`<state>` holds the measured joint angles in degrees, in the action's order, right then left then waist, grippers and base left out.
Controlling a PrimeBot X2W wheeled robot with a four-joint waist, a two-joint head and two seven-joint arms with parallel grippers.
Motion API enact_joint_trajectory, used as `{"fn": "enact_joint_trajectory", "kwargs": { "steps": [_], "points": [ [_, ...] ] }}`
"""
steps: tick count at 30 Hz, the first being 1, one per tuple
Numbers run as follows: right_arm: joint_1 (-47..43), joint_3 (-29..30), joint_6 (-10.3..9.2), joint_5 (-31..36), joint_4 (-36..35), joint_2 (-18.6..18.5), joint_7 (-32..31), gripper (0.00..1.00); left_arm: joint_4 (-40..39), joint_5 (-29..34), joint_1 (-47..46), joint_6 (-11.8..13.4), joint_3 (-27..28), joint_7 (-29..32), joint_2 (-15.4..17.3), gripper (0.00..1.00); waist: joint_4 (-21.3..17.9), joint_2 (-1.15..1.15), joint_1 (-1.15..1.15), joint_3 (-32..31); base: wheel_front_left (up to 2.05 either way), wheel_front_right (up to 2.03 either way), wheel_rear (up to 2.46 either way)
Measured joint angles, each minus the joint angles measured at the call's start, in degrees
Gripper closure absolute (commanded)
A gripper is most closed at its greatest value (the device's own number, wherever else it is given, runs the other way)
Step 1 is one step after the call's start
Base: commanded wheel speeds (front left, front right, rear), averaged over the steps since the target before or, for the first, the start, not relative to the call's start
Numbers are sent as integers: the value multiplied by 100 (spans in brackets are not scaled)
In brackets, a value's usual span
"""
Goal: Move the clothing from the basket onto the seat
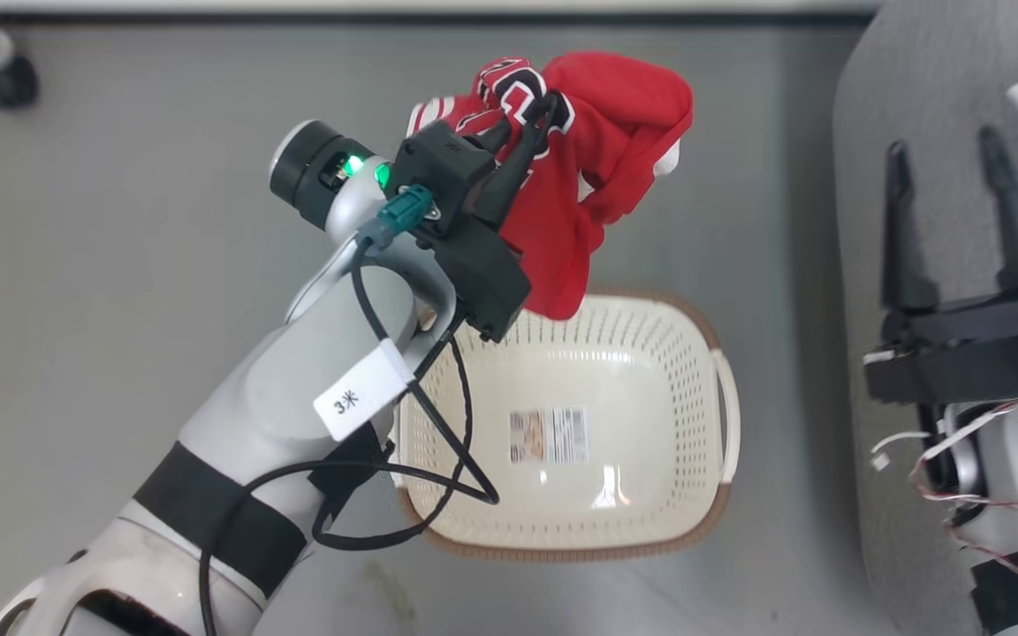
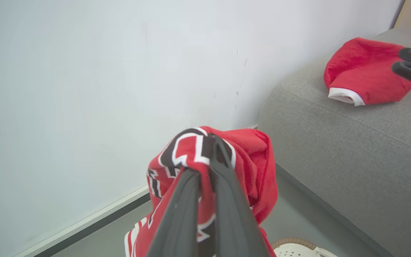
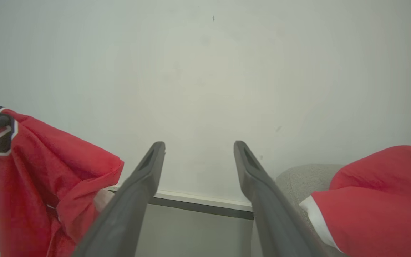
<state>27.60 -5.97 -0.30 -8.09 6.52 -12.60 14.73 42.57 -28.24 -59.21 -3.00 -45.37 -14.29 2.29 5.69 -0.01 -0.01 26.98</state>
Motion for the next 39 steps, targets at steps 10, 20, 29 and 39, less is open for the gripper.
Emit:
{"fn": "enact_joint_trajectory", "kwargs": {
  "steps": [10, 20, 29, 39],
  "points": [
    [-194, -617, 379, 25, 676, 221, -1, 0, 43, -27, 28, -208, 29, -1, 37, 100, 19, 0, 0, -981, 0, 0, 0],
    [-474, -1140, 559, 66, 1228, 450, -1, 0, 194, -48, 519, -309, -123, -1, 30, 100, -15, 0, 0, -1848, 0, 0, 0],
    [-778, -1477, 638, 51, 1605, 568, -2, 0, 125, -137, 1028, -358, -303, -1, 12, 100, 37, 0, 0, -2617, 0, 0, 0],
    [-971, -1648, 687, -70, 1759, 689, -2, 0, -417, -145, 1408, -363, -571, -1, 7, 100, 196, 0, 0, -3218, 0, 0, 0]
  ]
}}
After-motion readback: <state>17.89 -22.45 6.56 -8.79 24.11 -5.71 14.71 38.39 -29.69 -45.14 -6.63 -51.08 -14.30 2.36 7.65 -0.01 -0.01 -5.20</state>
